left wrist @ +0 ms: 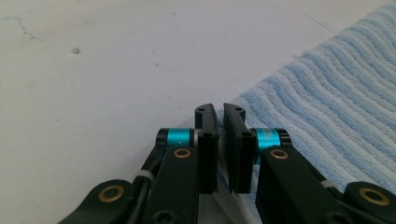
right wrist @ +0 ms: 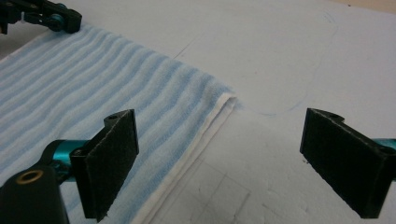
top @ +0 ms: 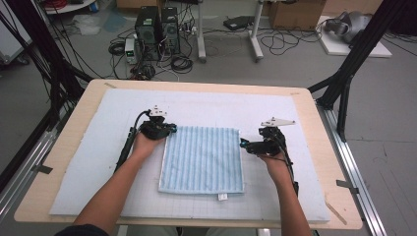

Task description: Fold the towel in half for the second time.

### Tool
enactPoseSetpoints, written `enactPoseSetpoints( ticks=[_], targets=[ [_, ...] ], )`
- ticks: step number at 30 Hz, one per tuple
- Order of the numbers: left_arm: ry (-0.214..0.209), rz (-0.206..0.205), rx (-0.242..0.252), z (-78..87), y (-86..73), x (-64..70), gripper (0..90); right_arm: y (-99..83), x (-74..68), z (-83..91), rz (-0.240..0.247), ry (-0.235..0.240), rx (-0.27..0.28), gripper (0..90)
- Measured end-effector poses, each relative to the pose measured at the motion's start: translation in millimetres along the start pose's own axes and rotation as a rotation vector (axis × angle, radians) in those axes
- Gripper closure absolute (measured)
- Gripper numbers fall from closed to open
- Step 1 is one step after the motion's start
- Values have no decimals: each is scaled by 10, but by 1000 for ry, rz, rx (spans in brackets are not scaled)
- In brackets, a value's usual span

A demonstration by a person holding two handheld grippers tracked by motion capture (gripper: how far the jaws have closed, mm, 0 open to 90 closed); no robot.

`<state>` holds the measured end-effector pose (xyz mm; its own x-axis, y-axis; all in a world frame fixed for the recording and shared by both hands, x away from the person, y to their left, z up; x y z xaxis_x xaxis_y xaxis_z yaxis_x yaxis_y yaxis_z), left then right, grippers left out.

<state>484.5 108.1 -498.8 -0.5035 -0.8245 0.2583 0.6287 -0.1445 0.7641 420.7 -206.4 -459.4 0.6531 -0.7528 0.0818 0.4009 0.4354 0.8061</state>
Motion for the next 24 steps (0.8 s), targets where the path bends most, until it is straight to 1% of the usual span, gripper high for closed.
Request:
enactPoseSetpoints(
  ticks=[2,5,8,10,13,15,17,18,20,21,22,23,24],
  targets=[
    [-1,1,1,0,0,0,843,5,21,-37,-3,-7,-8,107],
    [2,-5,1,-1,-2,5,850,16,39,-107,26,-28,-24,106],
    [4,-4,2,-1,-4,8,853,15,76,-206,14,-53,-28,106],
    [0,3,1,2,-4,1,852,31,108,-284,-6,-57,-33,107],
    [-1,8,3,2,-3,1,851,78,147,-384,-16,-60,-37,115],
    [-4,13,3,3,-4,0,852,79,162,-434,-19,-62,-47,151],
    [-6,16,2,4,-5,-2,852,78,167,-474,-27,-62,-45,186],
    [-8,17,3,3,-4,-2,852,72,166,-497,-27,-62,-50,217],
    [-8,18,2,4,-4,-4,852,54,153,-553,-15,-50,-64,294],
    [-7,16,2,4,-5,-1,852,43,141,-583,-15,-37,-74,345],
    [-6,9,-1,7,-7,-3,852,39,128,-619,-21,-19,-76,376],
    [-7,11,-1,9,-8,-2,852,40,115,-654,-18,-8,-79,388],
    [-7,12,-1,9,-8,-1,852,48,102,-686,-4,-5,-84,396]
  ],
)
Point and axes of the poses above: each handheld gripper's, and its own axes: z roughly backward along the jaws, y roughly out of its top, x roughly to its right, the point moved 8 cm from there along -z, roughly forward along the jaws, and after that the axes turned 13 degrees about z, right-handed, at the moved point
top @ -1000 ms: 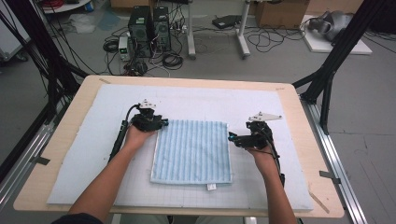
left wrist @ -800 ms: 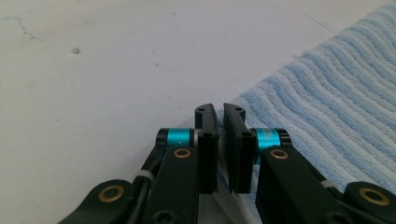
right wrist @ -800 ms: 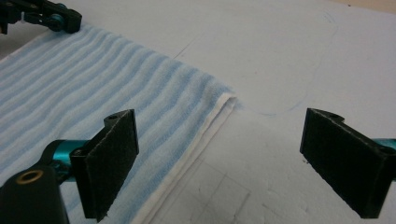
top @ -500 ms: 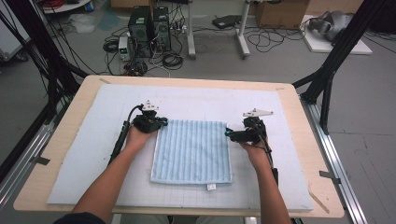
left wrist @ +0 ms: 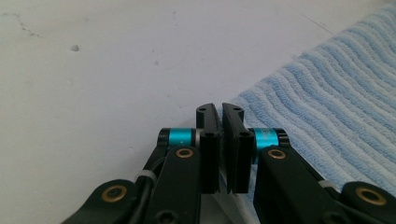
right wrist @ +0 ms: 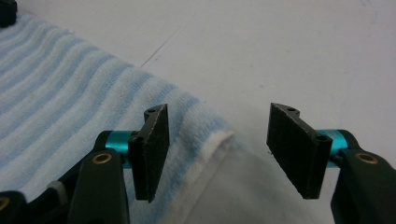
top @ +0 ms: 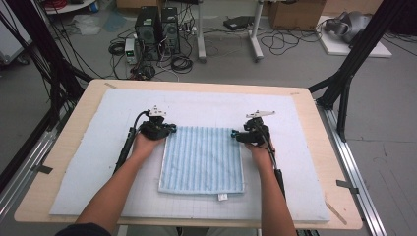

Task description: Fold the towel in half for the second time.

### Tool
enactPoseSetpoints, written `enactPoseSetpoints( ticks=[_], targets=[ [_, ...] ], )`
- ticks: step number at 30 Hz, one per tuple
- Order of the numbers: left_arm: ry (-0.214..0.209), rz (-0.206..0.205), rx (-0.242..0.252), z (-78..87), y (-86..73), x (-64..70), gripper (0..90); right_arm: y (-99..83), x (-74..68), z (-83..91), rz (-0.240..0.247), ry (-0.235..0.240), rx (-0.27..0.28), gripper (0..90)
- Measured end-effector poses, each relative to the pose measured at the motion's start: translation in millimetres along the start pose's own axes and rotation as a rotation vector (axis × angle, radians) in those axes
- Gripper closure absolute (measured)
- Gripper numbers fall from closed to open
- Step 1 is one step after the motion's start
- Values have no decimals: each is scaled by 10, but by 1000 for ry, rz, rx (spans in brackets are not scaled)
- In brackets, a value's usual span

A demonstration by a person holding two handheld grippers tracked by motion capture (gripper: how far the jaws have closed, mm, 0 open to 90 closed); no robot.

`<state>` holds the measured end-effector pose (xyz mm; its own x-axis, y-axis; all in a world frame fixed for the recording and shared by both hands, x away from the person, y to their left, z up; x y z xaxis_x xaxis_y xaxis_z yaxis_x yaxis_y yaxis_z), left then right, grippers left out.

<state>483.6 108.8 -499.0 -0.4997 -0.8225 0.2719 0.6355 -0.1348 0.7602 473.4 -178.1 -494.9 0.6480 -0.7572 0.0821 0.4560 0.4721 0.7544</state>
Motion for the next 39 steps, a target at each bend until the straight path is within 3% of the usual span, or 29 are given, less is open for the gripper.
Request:
enactPoseSetpoints(
  ticks=[2,4,7,10,12,13,16,20,28,34,39],
  targets=[
    [3,-6,0,-1,0,2,852,25,-35,-53,16,6,-2,462],
    [4,-5,-2,3,-3,2,852,23,-49,-105,32,3,-24,471],
    [1,3,0,5,-4,3,852,18,-37,-118,13,6,-13,541],
    [4,0,4,5,-3,8,853,33,-87,-110,42,39,-10,782],
    [-4,28,10,18,2,3,855,59,-138,-115,89,16,-25,835],
    [-11,44,23,31,11,-1,855,73,-141,-116,108,0,-30,841],
    [-31,83,77,121,74,-16,856,132,-130,-75,100,-35,-7,851],
    [-48,94,135,241,176,10,856,208,-136,-4,87,-42,36,850],
    [-77,100,174,428,202,105,856,272,-213,213,90,-36,106,849],
    [-108,96,194,577,131,191,856,295,-296,386,101,-27,148,849],
    [-143,76,178,675,-4,294,856,216,-386,521,115,-7,175,848]
  ],
)
Point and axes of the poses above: each handheld gripper's, and its own axes: z roughly backward along the jaws, y roughly out of its top, x roughly to its right, the point moved 8 cm from there along -z, roughly forward along the jaws, and after that the axes turned 13 degrees about z, right-handed, at the moved point
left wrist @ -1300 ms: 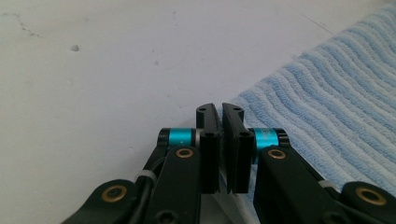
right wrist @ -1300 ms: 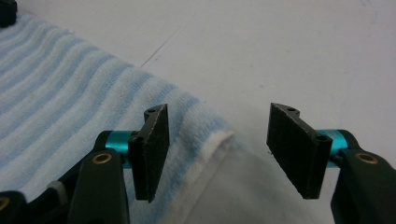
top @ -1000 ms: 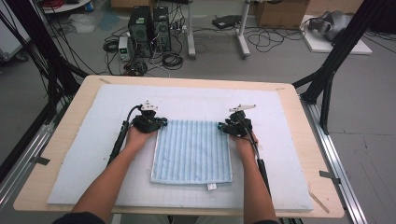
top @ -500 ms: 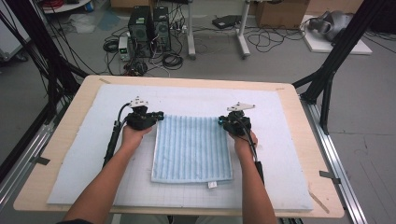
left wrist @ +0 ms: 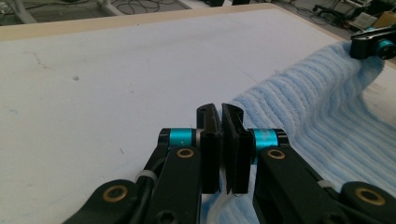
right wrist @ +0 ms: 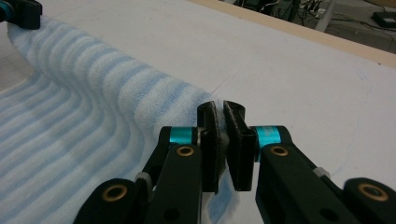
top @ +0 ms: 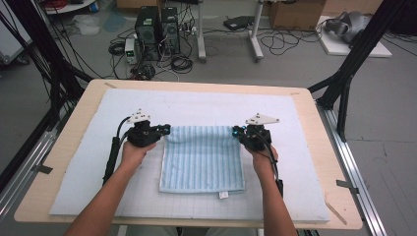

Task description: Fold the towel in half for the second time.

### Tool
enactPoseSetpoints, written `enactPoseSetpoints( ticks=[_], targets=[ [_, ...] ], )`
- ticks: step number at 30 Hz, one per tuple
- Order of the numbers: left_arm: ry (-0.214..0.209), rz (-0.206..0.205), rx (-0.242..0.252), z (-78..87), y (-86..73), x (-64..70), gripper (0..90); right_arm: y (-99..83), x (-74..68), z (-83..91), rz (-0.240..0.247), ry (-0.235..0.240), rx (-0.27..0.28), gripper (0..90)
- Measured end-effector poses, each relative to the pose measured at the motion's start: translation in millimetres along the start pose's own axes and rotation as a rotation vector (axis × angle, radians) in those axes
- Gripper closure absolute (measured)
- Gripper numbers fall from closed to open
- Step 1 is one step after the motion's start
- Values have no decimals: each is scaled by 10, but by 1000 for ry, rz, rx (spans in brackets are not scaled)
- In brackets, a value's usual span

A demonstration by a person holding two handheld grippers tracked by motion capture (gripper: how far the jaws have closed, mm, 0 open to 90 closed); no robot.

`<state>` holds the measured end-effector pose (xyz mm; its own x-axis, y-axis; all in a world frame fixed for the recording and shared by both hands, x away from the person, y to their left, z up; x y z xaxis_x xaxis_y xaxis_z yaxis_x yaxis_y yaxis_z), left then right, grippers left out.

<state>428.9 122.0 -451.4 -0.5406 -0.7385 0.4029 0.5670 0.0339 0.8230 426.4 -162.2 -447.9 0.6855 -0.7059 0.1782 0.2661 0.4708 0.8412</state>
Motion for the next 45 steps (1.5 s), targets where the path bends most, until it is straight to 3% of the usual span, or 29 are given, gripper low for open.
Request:
enactPoseSetpoints(
  ticks=[11,21,26,32,37,40,45],
  targets=[
    [-62,-36,14,267,-133,252,855,-78,-216,285,24,11,30,845],
    [-106,-70,17,486,-353,466,856,-194,-416,519,39,34,60,842],
    [-139,-55,13,581,-464,540,857,-243,-535,612,54,46,77,838],
    [-160,-51,5,671,-596,589,858,-389,-656,681,80,41,49,827],
    [-172,-45,-9,719,-713,629,858,-455,-736,766,72,51,67,827],
    [-177,-50,-26,745,-772,654,859,-530,-796,792,108,43,33,827],
    [-189,-47,-40,791,-875,682,859,-590,-890,868,129,50,24,828]
  ],
)
Point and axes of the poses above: each handheld gripper's, and its own axes: z roughly backward along the jaws, y roughly out of its top, x roughly to its right, the point moved 8 cm from there along -z, roughly forward along the jaws, and after that the axes turned 13 degrees about z, right-handed, at the moved point
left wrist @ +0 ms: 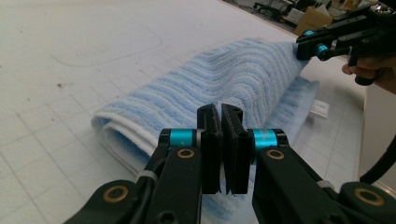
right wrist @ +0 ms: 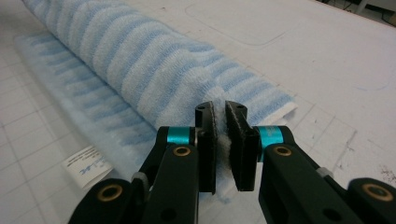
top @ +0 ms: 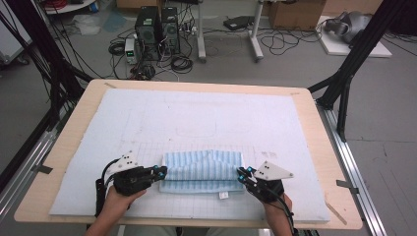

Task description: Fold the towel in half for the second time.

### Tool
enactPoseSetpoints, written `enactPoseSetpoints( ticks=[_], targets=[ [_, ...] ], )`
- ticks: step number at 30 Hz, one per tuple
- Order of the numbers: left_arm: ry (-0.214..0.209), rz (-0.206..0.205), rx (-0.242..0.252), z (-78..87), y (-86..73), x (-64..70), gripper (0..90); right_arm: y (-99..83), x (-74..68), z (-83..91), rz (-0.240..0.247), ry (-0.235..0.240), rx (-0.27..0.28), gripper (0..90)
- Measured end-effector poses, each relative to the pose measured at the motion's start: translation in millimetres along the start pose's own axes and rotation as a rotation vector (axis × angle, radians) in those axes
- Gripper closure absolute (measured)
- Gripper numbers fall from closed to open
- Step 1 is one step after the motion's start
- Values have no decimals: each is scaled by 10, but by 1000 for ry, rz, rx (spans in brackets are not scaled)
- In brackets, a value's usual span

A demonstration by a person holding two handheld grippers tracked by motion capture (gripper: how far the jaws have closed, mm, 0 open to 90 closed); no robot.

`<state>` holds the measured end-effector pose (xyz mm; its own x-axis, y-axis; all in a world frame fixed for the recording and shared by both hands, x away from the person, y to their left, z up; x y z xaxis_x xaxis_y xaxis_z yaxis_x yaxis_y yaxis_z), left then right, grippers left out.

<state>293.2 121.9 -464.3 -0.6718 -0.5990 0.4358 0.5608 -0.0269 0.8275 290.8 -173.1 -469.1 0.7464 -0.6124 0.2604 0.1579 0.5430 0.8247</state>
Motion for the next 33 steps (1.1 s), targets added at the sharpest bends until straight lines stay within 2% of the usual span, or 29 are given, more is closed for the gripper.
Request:
enactPoseSetpoints(
  ticks=[5,9,11,12,14,18,20,22,24,26,30,33],
  targets=[
    [-9,-2,-26,32,-120,23,859,-24,-86,53,20,15,-13,826],
    [-20,-10,-43,64,-202,49,859,-82,-187,115,35,14,-54,825],
    [-32,-11,-47,90,-215,51,852,-93,-238,147,38,24,-61,749],
    [-40,-7,-36,105,-197,58,824,-88,-248,172,29,22,-59,690],
    [-35,16,-5,139,-112,54,634,-42,-228,240,8,11,-18,664],
    [-21,11,68,176,117,30,574,79,-73,298,-49,-33,42,607],
    [-14,14,80,134,196,11,575,163,2,257,-66,-54,59,581],
    [-3,15,80,55,232,-11,581,233,54,161,-66,-74,47,565],
    [7,15,76,-30,231,-40,595,264,77,30,-66,-79,17,561],
    [24,9,47,-103,194,-73,624,240,84,-105,-55,-82,-35,561],
    [41,22,-16,-212,106,-96,668,187,8,-293,-52,-36,-95,556],
    [58,22,-68,-257,30,-98,691,210,-67,-339,-30,-9,-102,557]
  ],
)
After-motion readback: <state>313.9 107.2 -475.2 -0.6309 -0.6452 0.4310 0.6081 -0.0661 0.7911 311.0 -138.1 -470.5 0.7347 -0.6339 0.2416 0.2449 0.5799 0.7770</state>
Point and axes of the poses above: each handheld gripper's, and its own axes: z roughly backward along the jaws, y roughly out of its top, x roughly to its right, the point moved 8 cm from there along -z, roughly forward along the jaws, and after that the axes turned 13 degrees about z, right-handed, at the moved point
